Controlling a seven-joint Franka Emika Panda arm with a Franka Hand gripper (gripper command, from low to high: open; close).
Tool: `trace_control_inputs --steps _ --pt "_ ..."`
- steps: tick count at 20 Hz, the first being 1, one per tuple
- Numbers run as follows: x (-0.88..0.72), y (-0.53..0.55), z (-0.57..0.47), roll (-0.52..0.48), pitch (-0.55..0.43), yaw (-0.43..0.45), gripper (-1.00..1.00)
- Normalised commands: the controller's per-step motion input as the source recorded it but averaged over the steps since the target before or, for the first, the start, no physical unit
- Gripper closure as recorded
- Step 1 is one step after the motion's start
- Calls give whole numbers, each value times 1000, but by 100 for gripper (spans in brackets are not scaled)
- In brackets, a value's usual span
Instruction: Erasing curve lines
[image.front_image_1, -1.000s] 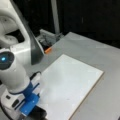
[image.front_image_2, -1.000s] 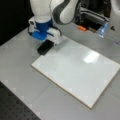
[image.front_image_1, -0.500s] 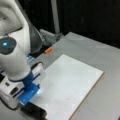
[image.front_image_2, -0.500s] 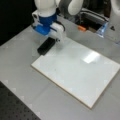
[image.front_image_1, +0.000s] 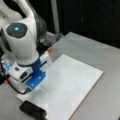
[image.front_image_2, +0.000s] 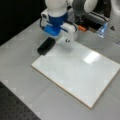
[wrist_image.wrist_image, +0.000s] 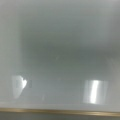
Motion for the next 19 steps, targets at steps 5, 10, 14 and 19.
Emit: trace_control_inputs --steps 5,10,14,19 --pt "-363 540 52 91 -68 -55 -100" --pt "-479 676 60 219 -110 -58 -100" --pt "-384 647 49 44 -110 -85 -100" --pt "-157 382 21 -94 -104 -47 -100"
